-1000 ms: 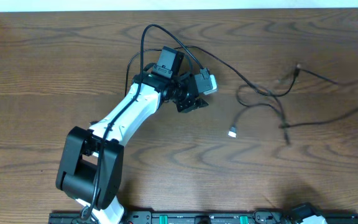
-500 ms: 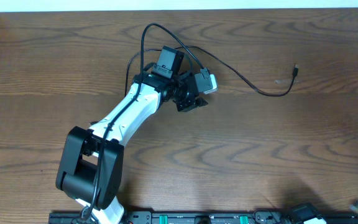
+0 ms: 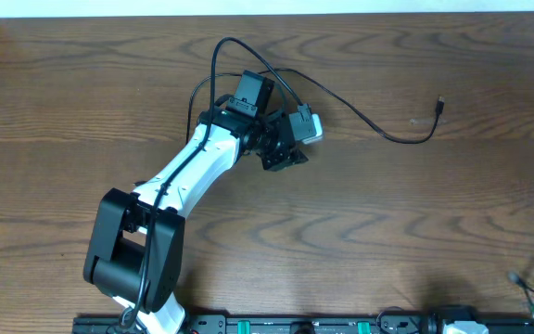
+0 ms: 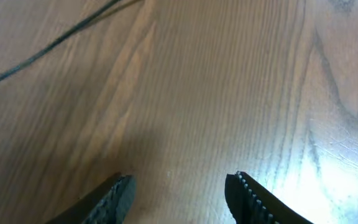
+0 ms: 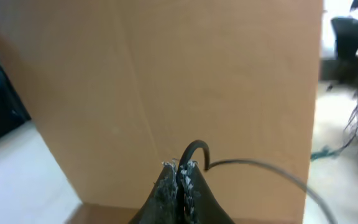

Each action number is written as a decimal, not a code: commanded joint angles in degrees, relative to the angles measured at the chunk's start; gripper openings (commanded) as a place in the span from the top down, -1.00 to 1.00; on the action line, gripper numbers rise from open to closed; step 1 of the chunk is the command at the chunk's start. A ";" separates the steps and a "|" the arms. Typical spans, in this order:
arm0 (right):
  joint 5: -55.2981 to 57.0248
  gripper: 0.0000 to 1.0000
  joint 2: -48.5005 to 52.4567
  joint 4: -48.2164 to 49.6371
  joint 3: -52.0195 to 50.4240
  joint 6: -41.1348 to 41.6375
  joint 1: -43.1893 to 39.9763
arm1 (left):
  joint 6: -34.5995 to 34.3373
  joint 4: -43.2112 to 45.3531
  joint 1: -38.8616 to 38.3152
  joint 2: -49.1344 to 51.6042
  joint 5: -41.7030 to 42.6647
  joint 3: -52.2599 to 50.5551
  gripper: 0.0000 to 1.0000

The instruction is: Untangle cables

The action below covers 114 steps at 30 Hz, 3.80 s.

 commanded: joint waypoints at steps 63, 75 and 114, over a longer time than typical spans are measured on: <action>-85.02 -0.99 49.11 -52.63 -2.34 35.54 -45.79 | -0.09 -2.89 -2.82 0.44 -0.28 0.31 -0.06; -83.82 -0.99 49.11 -33.24 -20.50 36.09 -39.45 | -0.09 -2.89 -2.82 0.44 -0.28 0.31 -0.06; -61.90 -0.99 19.50 -21.79 -24.06 32.46 -15.58 | -0.09 -2.67 -2.82 0.46 -0.28 0.31 -0.06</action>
